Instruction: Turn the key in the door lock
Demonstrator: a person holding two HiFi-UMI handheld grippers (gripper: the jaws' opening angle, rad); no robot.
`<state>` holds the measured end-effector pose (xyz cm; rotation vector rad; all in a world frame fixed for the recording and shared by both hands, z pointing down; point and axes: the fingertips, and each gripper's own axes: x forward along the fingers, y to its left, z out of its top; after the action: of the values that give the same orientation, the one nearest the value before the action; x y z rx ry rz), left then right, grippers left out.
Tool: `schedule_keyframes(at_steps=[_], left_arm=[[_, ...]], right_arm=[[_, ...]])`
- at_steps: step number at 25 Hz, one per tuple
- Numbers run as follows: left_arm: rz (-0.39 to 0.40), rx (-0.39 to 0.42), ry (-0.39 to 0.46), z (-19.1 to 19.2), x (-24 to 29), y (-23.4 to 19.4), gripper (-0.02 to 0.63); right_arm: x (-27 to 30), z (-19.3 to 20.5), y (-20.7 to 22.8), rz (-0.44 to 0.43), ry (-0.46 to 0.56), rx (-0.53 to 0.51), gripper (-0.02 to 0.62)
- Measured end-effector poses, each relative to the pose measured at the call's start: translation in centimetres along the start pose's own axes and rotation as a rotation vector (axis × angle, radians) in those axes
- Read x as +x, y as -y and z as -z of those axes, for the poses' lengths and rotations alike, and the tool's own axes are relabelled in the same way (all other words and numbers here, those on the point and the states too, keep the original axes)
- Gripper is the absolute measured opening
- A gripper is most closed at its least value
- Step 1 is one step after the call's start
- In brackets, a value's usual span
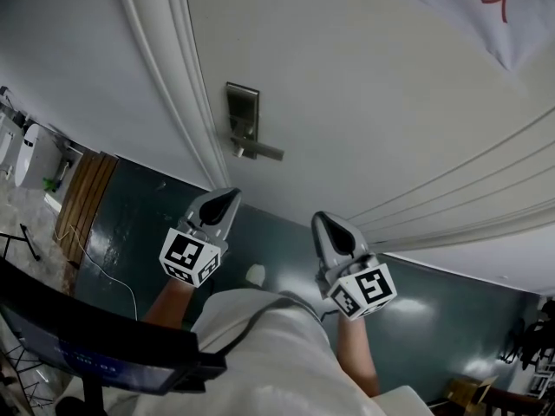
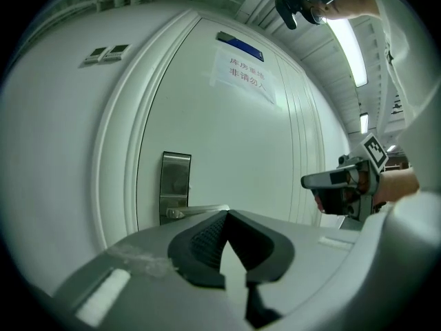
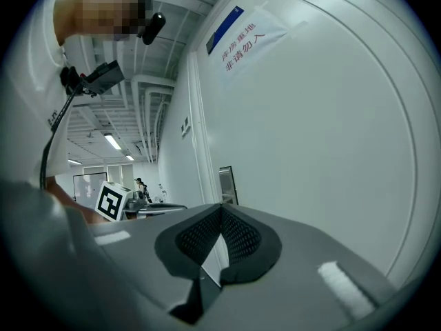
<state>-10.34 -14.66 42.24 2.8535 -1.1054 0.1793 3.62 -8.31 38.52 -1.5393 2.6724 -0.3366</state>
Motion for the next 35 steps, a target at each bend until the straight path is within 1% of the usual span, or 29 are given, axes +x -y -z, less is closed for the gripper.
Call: schedule_keyframes(at_steps=[5, 8, 14, 18, 21, 23, 25, 27, 30, 31, 32, 35], left_arm=[[0.016, 0.009, -0.014, 0.5, 0.3, -1.0, 0.006], [0.006, 0.024, -0.020, 0.7, 0.3, -1.7, 0.006], [-0.074, 0.055, -0.017, 1.1, 0.5, -3.5, 0.006], [-0.123, 0.130, -0.053, 1.8, 1.2, -3.8, 0.008], [-0.160, 0.209, -0.080, 2.2, 2.1, -3.8, 0.009], [-0.192, 0.284, -0.106, 2.8, 2.7, -4.0, 0.018], [-0.238, 0.365, -0.143, 4.2, 3.2, -4.6, 0.023], [-0.277, 0.454, -0.180, 5.4, 3.7, -5.4, 0.044], [-0.324, 0.629, -0.228, 6.2, 4.6, -6.9, 0.050], [-0.337, 0.676, -0.238, 6.4, 5.0, -7.3, 0.061], [-0.346, 0.718, -0.249, 6.6, 5.4, -7.7, 0.060], [-0.346, 0.824, -0.300, 7.6, 6.8, -8.5, 0.092]], right_arm=[[1.5, 0.5, -0.1, 0.006, -0.001, 0.013, 0.006], [2.2, 0.9, -0.3, -0.004, -0.007, 0.016, 0.006], [3.4, 0.4, 0.3, -0.030, -0.002, 0.010, 0.006], [3.7, 0.1, 1.2, -0.054, -0.005, 0.008, 0.006], [3.7, 0.1, 1.8, -0.083, -0.020, 0.005, 0.008], [3.8, 0.0, 2.2, -0.102, -0.028, 0.001, 0.006], [3.8, 0.0, 2.6, -0.118, -0.037, -0.003, 0.006], [3.9, 0.0, 3.0, -0.132, -0.048, -0.011, 0.008], [4.0, 0.1, 3.6, -0.147, -0.058, -0.020, 0.006], [4.1, 0.1, 3.8, -0.150, -0.061, -0.023, 0.006], [4.1, 0.2, 3.9, -0.152, -0.063, -0.024, 0.006], [4.1, 0.5, 4.2, -0.153, -0.074, -0.025, 0.006]])
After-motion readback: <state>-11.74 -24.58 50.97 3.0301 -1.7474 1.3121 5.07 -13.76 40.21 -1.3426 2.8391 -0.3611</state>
